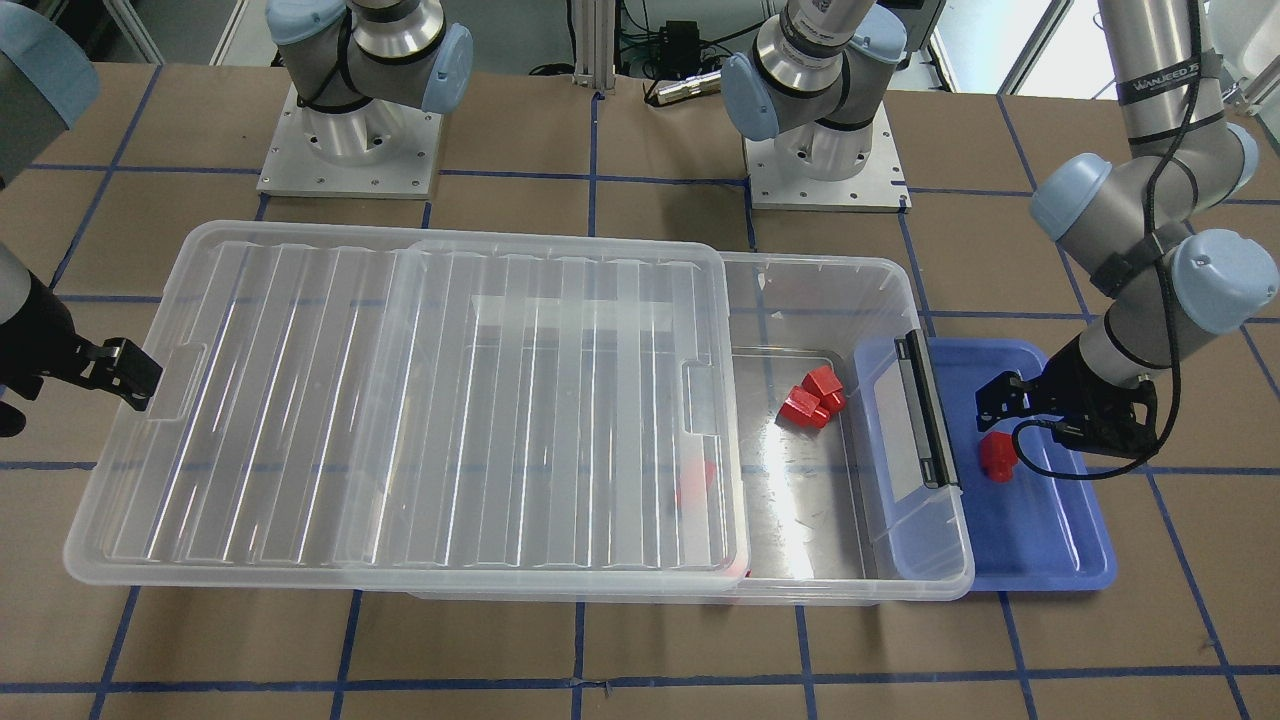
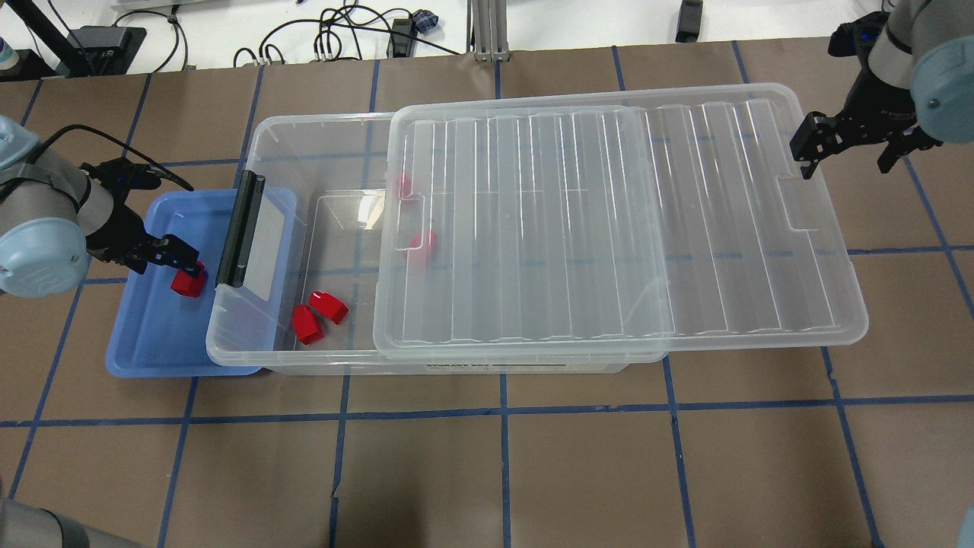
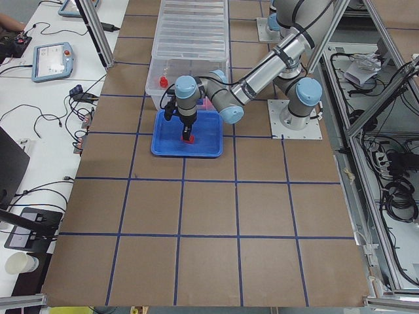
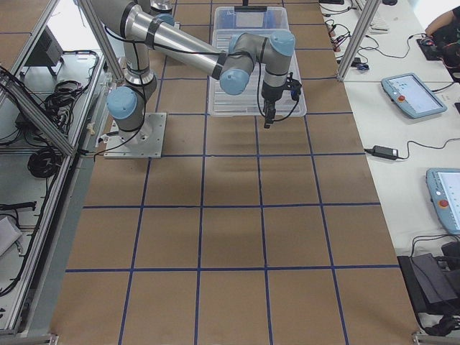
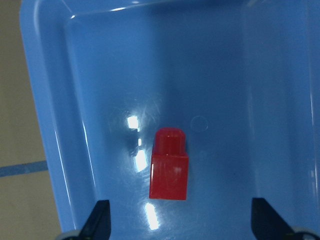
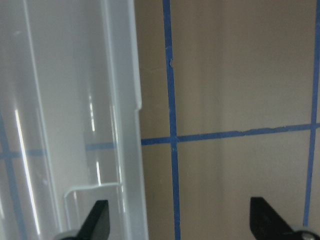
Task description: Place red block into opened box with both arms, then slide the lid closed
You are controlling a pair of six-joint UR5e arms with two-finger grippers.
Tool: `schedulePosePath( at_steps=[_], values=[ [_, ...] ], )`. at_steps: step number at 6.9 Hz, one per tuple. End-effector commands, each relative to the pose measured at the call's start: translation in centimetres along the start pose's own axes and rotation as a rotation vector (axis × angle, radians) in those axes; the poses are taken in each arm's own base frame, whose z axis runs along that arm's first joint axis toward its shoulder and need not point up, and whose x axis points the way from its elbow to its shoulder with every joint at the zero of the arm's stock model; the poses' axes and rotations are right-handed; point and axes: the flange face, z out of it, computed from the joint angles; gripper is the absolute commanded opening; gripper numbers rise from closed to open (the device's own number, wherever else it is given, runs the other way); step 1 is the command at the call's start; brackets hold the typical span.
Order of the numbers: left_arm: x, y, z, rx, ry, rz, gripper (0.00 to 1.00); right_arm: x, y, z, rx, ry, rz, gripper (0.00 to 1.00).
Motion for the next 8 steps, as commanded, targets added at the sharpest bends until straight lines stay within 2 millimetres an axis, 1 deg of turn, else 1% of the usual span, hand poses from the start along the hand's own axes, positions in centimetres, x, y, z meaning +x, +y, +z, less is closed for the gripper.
schedulePosePath(
  at_steps=[1,2,3,4,5,6,7,8],
  values=[
    [-0.5,-0.5,2.0,-0.008,-0.001,0.005,1.0,-3.5,1.8,-8.8,0.047,-0.027,-0.045,1.0],
    [-0.5,-0.5,3.3,-0.019,0.009,0.005,1.0,-9.0,2.3,-12.0,0.109,-0.073,-0.095,1.0],
    [-0.7,-0.7,4.0,-0.012,0.0,0.007,1.0,-13.5,3.9,-14.0,0.087,-0.09,-0.127,1.0],
    [-0.8,-0.7,4.2,-0.017,0.002,0.002,0.73,-17.2,6.2,-16.2,0.052,-0.111,-0.119,1.0],
    [-0.9,-0.6,4.1,-0.026,-0.013,0.001,0.37,-17.9,6.4,-15.6,0.013,-0.112,-0.032,1.0],
    [-0.8,-0.4,4.0,-0.035,-0.013,-0.001,0.11,-17.8,6.5,-15.8,0.021,-0.114,0.012,1.0],
    [-0.8,-0.4,3.6,-0.031,-0.015,-0.004,0.05,-17.9,6.4,-15.7,0.022,-0.115,0.011,1.0],
    [-0.7,-0.5,2.5,-0.029,-0.018,-0.002,0.05,-17.9,6.3,-15.6,0.028,-0.116,0.011,1.0]
  ],
)
